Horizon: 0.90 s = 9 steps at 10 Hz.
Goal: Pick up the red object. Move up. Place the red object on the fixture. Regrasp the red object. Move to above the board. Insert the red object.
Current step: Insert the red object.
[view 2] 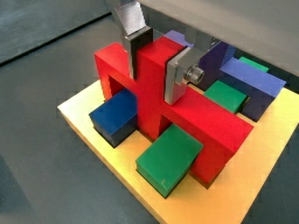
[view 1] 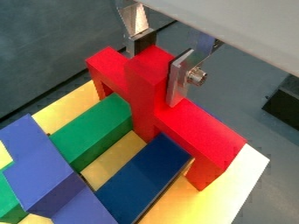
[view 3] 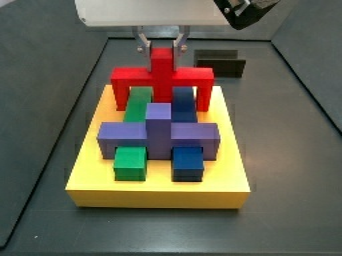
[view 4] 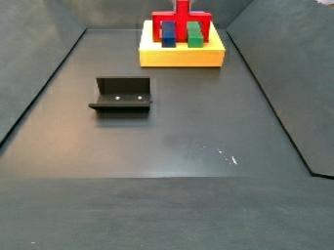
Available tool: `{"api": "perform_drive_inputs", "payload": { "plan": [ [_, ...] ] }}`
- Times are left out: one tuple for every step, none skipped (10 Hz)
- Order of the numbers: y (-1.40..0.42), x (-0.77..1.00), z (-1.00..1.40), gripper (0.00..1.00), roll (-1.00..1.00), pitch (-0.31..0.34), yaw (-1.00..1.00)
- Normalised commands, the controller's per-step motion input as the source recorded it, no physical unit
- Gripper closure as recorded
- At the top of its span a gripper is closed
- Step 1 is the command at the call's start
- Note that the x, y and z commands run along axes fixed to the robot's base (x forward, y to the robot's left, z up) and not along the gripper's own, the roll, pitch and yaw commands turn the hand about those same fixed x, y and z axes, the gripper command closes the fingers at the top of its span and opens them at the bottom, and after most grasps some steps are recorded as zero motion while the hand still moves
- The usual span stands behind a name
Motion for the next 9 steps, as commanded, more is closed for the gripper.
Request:
{"api": "perform_drive_inputs", "payload": {
  "plan": [
    [0.09, -0.13, -0.38, 1.0, -0.01, -0.147, 0.0],
    [0.08, -0.13, -0.33, 1.0, 0.0, -0.124, 0.0],
    [0.03, -0.12, -0.33, 1.0, 0.0, -0.1, 0.0],
    [0.0, -0.04, -0.49, 1.0, 0.0, -0.146, 0.0],
    [0.0, 0.0, -0.67, 1.0, 0.0, -0.144, 0.0],
    [0.0, 0.21, -0.82, 1.0, 0.03, -0.06, 0.0],
    [0.03, 0.24, -0.79, 1.0, 0.02, -0.036, 0.0],
    [0.01, 0.11, -0.45, 1.0, 0.0, -0.016, 0.0],
    [0.0, 0.0, 0.0, 1.0, 0.0, 0.0, 0.0]
  ]
}}
